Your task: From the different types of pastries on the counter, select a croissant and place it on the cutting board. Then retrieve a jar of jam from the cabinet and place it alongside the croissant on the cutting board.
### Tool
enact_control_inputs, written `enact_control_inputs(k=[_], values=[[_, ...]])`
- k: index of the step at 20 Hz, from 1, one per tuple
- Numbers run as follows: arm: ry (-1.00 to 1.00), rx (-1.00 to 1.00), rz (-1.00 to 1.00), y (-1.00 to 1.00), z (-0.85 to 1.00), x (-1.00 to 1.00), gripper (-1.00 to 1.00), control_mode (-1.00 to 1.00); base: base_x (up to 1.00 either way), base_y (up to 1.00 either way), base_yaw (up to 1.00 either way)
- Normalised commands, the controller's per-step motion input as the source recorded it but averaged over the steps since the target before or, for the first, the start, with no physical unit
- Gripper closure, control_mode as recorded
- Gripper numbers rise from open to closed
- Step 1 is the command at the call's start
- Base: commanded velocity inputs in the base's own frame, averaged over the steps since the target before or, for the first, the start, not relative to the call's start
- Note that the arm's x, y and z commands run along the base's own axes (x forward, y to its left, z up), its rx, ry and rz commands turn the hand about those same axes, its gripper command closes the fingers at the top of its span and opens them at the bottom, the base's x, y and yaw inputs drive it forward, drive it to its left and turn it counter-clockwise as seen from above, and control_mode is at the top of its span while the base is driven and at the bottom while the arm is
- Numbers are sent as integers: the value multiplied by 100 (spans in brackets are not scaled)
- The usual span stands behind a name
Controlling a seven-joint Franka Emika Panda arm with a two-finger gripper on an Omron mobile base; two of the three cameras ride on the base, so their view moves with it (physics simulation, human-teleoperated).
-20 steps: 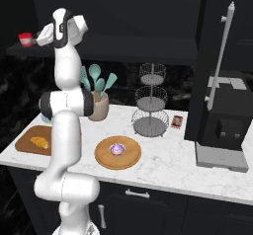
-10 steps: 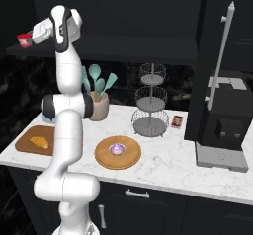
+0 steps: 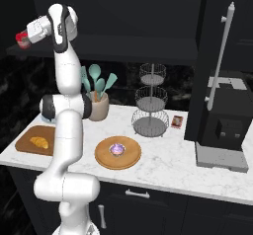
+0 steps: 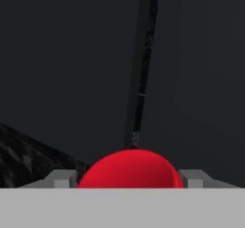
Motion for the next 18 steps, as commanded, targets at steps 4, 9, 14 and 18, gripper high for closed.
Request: enact_control_inputs(k=[4,9,14,18], values=[[3,10,-25,-45,-50,0,100,-100,0,0,0],[26,35,-24,-73,10,-2,100,-100,0,0,0],[36,39,-34,-77,29,-29,100,-100,0,0,0],[9,22,-27,-49,-1,-97,100,-100,0,0,0]])
